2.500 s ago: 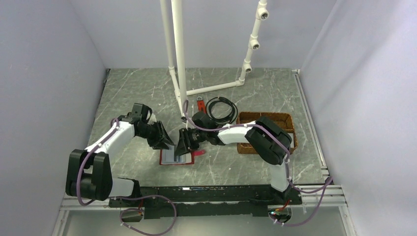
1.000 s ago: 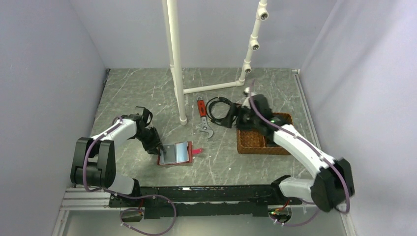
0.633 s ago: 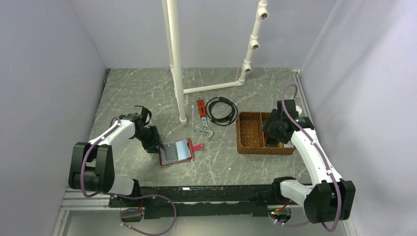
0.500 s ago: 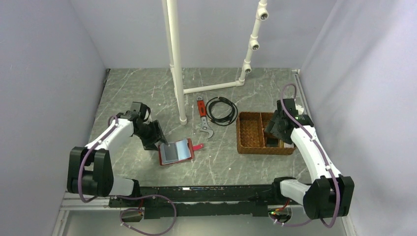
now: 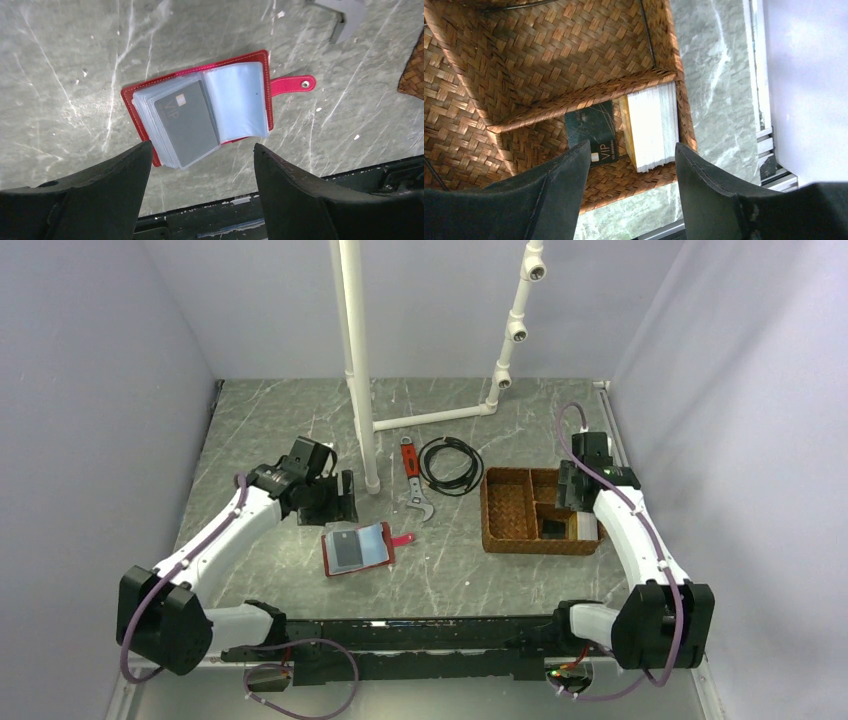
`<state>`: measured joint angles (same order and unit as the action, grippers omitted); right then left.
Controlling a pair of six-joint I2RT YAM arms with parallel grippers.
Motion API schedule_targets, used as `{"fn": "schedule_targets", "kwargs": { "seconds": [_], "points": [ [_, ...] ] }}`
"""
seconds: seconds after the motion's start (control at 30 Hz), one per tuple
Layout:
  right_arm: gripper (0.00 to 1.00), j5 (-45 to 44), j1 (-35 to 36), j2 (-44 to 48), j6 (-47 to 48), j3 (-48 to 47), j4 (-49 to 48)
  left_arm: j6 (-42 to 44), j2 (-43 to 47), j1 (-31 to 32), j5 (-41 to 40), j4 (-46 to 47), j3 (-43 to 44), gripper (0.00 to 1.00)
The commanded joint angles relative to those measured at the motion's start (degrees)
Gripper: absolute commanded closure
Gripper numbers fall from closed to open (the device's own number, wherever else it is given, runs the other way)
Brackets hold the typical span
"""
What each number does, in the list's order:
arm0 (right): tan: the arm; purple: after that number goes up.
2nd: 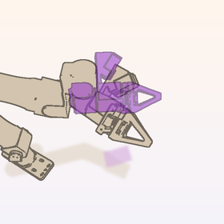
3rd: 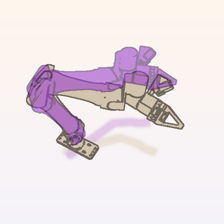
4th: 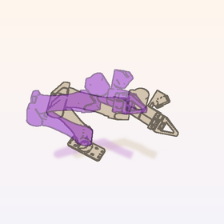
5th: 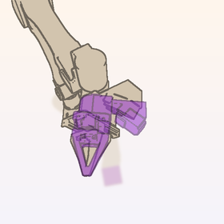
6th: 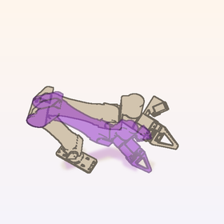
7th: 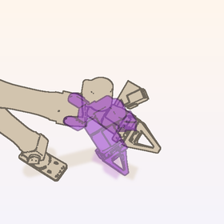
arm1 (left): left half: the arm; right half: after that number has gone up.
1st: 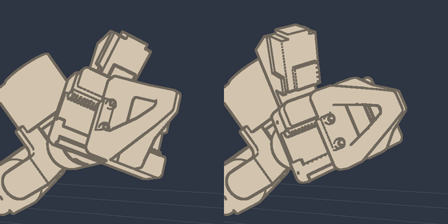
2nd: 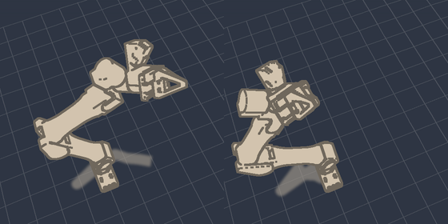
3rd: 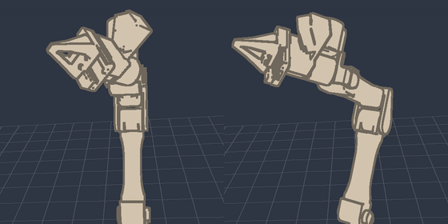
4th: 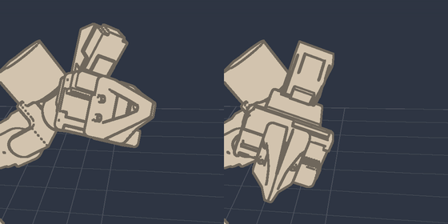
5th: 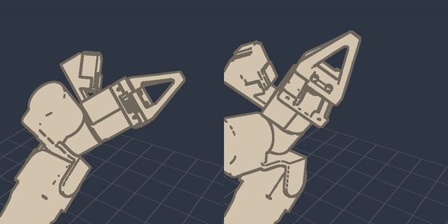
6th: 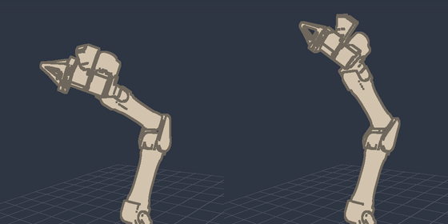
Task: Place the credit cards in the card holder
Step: Pick up the credit card from the storage box.
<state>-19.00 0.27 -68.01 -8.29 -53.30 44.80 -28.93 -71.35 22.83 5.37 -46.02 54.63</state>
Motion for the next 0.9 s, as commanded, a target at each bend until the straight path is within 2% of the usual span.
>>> {"fn": "schedule_targets", "kwargs": {
  "seconds": [0.0, 0.2, 0.87],
  "points": [
    [0.38, 0.3, 0.0, -0.9, -1.3, 1.7, -2.0, 2.8, 2.8, 3.0, -7.1, -1.3, 4.0, 0.21],
    [0.44, -5.0, 0.0, -7.7, -1.1, 0.2, -0.4, 3.8, 1.2, 6.0, -8.2, -1.2, 6.4, 0.21],
    [0.43, -19.9, 4.7, -19.5, -7.3, -1.2, 1.7, 2.7, -0.2, 6.9, -9.0, -1.2, 7.4, 0.21]
  ]
}}
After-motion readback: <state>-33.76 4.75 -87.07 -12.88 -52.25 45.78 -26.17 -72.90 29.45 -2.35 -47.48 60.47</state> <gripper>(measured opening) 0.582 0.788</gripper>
